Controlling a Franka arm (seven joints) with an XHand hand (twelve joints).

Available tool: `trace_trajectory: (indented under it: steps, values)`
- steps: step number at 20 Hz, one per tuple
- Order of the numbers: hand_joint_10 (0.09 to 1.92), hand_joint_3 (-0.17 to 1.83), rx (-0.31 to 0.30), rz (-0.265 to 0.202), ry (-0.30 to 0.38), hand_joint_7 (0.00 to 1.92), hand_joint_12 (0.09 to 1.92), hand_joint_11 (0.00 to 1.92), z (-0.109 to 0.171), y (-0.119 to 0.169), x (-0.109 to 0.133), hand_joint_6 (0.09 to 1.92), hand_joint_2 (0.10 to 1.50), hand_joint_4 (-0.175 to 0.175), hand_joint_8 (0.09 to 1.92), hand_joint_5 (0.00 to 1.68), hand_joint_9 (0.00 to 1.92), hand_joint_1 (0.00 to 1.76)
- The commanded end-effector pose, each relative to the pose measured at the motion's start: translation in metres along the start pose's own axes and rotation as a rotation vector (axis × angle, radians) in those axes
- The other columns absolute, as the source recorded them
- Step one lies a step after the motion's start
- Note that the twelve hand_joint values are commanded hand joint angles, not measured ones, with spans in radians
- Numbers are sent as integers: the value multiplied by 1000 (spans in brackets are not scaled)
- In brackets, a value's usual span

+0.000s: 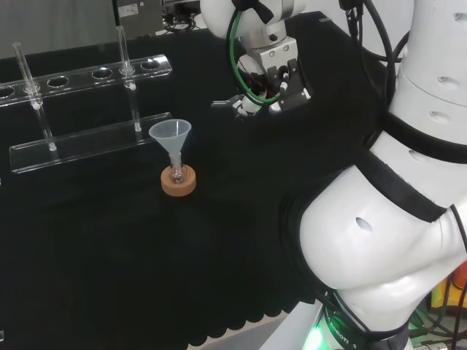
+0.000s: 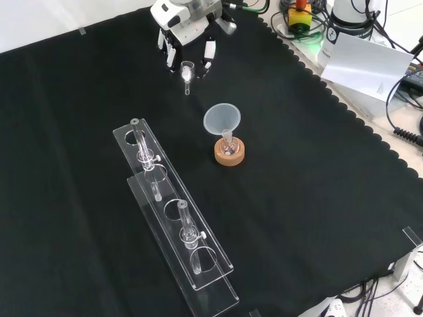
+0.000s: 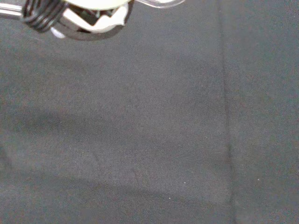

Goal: Pour all the NaCl from the weighing funnel into the round-bottom flask.

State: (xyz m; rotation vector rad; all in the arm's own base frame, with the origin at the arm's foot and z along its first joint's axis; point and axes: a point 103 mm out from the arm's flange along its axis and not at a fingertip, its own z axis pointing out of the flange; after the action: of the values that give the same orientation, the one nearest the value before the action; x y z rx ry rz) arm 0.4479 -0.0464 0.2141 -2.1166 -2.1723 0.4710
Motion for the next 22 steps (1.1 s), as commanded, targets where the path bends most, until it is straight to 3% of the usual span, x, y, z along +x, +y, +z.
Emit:
trace_trajectory:
  steps: [1, 9, 22]
  values:
    - [120, 574, 12, 5, -7, 1358, 930, 1018, -14, -22, -1, 672, 710, 175, 340, 1254, 1463, 1114]
    - [116, 575, 22, -33, -23, 1361, 928, 1023, -33, -34, 7, 668, 708, 175, 336, 1256, 1467, 1115]
    - [107, 576, 97, -120, -104, 1364, 921, 1028, -48, -31, 52, 662, 706, 175, 330, 1260, 1471, 1116]
